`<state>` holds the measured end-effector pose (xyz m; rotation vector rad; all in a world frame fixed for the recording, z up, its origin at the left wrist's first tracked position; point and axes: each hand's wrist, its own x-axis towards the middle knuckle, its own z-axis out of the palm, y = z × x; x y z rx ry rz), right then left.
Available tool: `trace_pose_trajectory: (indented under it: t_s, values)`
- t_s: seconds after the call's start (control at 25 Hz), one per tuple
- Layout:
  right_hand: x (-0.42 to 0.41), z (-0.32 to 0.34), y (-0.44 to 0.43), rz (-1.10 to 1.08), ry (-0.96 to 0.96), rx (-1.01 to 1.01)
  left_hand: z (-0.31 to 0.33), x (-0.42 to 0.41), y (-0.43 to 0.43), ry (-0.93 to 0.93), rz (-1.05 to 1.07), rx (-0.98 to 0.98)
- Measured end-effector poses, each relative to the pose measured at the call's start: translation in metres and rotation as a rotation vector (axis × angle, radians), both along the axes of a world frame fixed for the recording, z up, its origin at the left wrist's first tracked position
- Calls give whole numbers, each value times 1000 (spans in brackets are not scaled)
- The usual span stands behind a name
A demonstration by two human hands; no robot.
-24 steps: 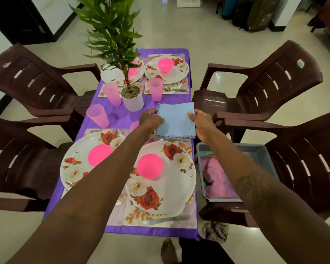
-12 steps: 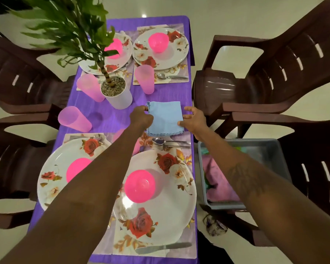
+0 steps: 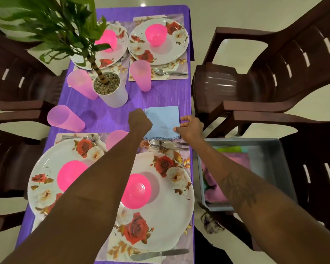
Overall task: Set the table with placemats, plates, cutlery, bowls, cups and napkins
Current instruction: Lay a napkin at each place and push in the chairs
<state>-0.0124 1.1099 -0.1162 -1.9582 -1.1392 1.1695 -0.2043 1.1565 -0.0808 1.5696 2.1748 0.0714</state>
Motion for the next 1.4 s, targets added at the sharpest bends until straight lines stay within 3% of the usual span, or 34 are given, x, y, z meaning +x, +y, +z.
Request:
trace_pose_trajectory:
  t_s: [0.2, 0.56, 0.76, 0.92, 1.12, 1.28, 1.4]
  values:
    - [5, 2, -9, -14, -56, 7, 12, 16, -18, 42, -95, 102]
    - [73, 26, -80, -214, 51, 31, 41, 98, -96, -249, -359, 181]
    - [142, 8, -162, -422, 39, -54, 25, 161, -169, -334, -458, 65]
    - [187, -30, -195, -423, 30, -216, -6, 198, -205, -331, -468, -28]
    - [217, -101, -205, -115, -65, -402, -84, 233, -218, -256, -301, -171]
    - [199, -173, -206, 112, -144, -448, -147, 253, -229, -200, -302, -281]
    - [178, -208, -209, 242, -368, -404, -181, 251, -231, -205, -204, -344]
